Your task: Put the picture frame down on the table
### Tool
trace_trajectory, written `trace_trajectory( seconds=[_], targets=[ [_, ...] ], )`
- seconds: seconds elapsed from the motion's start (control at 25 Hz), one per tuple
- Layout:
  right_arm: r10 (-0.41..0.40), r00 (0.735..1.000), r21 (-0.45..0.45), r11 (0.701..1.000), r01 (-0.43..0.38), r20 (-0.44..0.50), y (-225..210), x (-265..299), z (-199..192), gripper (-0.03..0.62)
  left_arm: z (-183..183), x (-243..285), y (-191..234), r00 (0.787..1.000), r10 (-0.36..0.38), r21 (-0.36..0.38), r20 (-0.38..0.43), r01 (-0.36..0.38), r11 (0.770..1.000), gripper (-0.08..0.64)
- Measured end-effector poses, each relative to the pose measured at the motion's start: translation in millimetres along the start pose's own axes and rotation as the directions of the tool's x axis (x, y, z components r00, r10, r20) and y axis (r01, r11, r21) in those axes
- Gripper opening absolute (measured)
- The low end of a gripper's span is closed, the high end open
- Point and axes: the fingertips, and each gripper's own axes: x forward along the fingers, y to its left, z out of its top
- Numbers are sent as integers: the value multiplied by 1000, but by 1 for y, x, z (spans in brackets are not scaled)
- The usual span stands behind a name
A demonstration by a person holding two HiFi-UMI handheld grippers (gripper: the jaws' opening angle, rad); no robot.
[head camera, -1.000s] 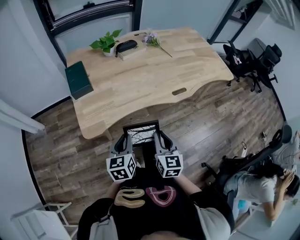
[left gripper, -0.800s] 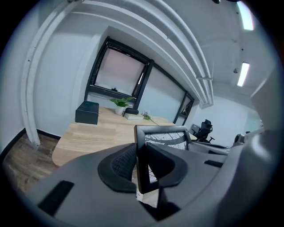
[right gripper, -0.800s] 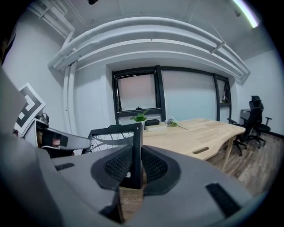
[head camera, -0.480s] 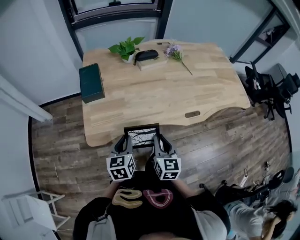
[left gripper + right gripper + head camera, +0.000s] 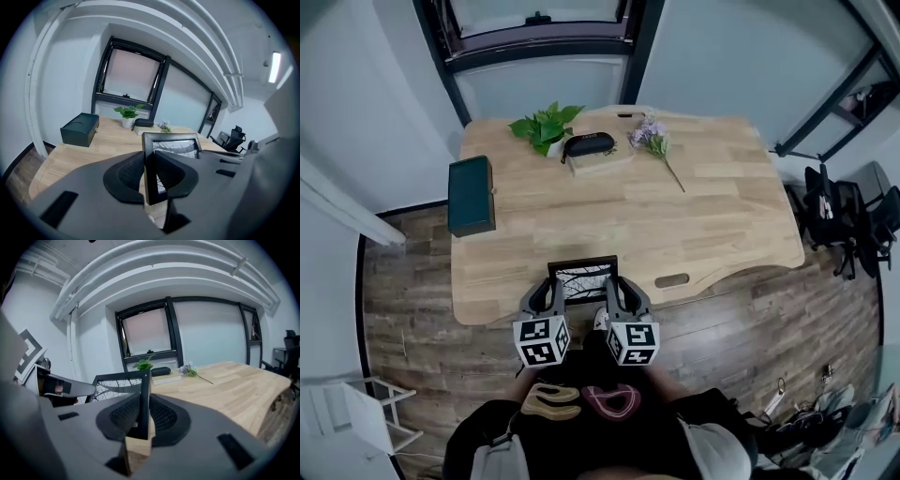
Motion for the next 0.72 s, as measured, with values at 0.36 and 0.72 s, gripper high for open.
trace_trajectory(
  seconds=[0.36,0.72],
  targets=[
    [40,999,-35,999,-41,-29,-76,48,29,77,22,75,-40,1000,26,-54,11,-26,998,81],
    [61,994,-34,997,-64,-95,-105,81,41,76,39,111,-51,997,77,-60,11,-76,995,81]
  ],
)
